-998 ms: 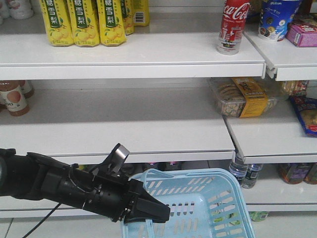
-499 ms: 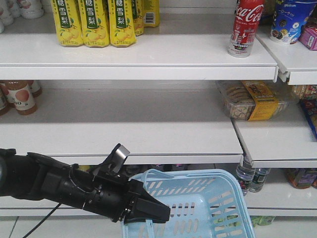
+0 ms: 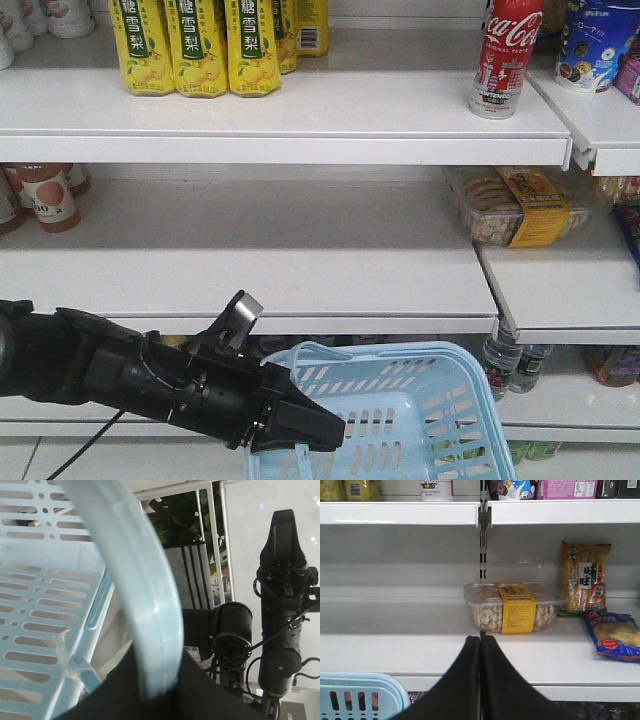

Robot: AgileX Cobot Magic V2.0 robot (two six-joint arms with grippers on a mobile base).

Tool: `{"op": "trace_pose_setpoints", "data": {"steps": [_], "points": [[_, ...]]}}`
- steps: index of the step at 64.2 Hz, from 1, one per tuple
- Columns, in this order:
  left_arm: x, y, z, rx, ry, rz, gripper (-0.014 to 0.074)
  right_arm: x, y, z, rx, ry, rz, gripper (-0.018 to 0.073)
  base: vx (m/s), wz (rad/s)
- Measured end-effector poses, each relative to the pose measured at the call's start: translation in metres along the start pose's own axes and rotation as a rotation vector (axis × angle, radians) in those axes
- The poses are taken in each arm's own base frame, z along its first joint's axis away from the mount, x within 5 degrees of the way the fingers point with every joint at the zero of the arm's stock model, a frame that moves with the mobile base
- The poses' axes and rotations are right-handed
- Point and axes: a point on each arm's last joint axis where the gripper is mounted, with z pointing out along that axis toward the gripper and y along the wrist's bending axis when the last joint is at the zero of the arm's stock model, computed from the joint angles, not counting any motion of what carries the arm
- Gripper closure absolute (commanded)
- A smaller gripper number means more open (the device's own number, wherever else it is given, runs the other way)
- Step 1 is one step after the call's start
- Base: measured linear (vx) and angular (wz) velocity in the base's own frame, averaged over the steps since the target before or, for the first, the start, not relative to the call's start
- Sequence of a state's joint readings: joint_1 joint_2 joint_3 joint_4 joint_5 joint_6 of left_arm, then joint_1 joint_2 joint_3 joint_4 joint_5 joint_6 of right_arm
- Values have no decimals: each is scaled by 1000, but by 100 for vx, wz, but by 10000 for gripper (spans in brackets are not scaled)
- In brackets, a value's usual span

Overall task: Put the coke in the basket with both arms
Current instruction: 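Drive the base up to the shelf holding the red Coca-Cola bottle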

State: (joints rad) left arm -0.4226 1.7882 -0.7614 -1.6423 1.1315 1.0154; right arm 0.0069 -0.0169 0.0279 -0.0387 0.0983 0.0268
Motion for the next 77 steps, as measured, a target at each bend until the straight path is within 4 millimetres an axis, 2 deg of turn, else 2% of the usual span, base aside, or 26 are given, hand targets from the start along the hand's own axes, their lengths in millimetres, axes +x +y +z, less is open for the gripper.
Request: {"op": "trace_pose_setpoints", "data": {"steps": [77], "points": [[0, 0, 0, 0, 0, 0, 602, 0, 0, 0, 0, 0, 0, 569, 3, 2]]}}
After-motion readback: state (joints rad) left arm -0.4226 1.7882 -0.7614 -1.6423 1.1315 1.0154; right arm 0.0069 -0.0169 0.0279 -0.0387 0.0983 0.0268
